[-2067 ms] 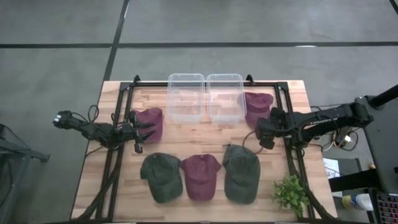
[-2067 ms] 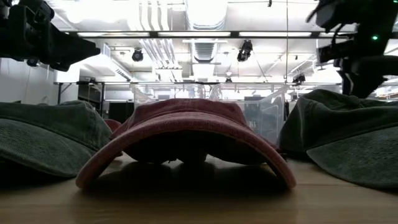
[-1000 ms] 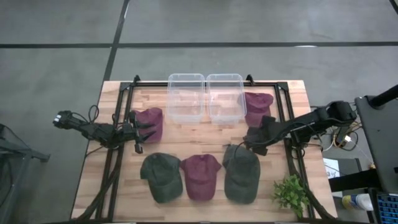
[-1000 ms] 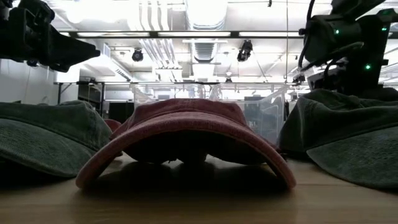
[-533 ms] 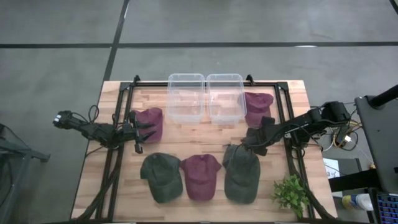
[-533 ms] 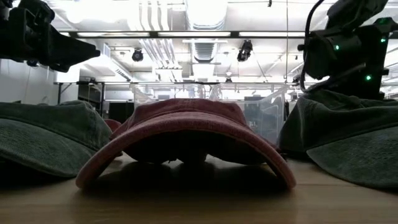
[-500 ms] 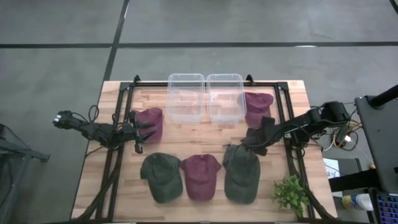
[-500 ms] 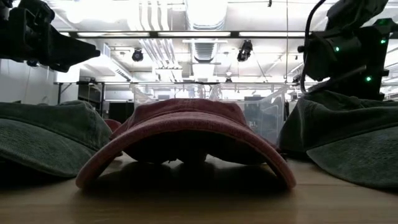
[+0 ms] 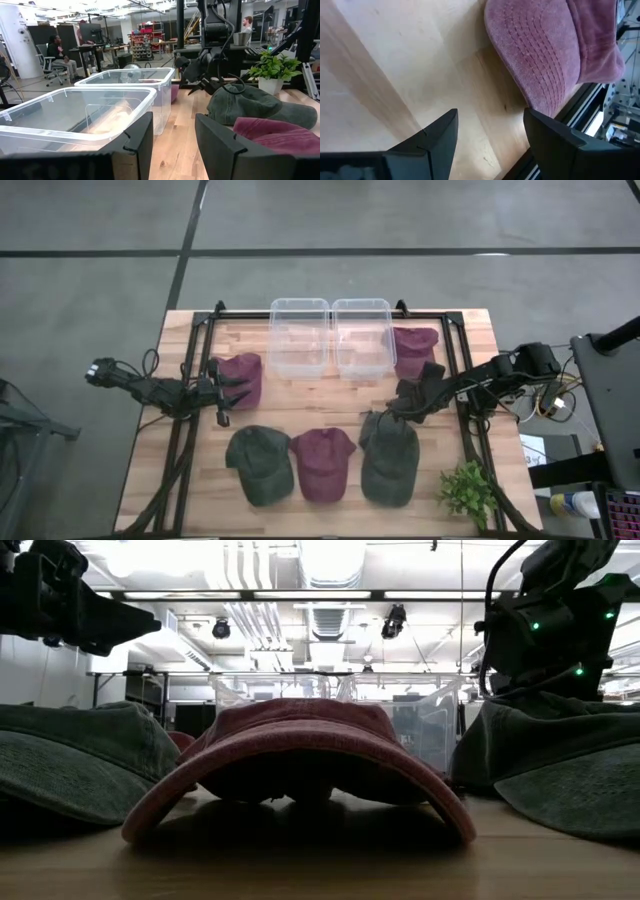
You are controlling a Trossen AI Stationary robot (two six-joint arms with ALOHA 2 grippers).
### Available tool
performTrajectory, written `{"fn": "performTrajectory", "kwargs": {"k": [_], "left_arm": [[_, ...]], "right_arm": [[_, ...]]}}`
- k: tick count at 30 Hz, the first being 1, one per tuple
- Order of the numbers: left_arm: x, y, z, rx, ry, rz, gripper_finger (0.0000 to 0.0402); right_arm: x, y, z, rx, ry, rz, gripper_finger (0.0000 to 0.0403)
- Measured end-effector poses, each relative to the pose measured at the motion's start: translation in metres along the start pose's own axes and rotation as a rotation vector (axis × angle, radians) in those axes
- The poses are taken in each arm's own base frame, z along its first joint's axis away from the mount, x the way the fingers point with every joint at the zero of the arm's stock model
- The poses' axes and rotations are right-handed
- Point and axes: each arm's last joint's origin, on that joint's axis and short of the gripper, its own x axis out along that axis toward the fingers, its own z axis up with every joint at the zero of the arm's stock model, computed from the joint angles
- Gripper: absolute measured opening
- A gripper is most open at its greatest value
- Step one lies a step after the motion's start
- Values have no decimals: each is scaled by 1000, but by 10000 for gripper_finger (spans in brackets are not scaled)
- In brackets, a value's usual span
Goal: Pick & Place hat
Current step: Put the top right red cap into the right transparent bin
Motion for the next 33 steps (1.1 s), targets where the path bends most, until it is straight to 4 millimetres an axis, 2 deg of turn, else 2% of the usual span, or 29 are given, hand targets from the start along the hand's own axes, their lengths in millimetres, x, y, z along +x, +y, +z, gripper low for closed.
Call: {"fn": "performTrajectory", "kwargs": {"k": [24,33], "left_arm": [[0,0,0,0,0,0,140],[0,0,0,0,0,2,140]], "right_arm": [[4,-2,3,34,-8,-18,220],[15,-13,6,102,39,-27,184]]}}
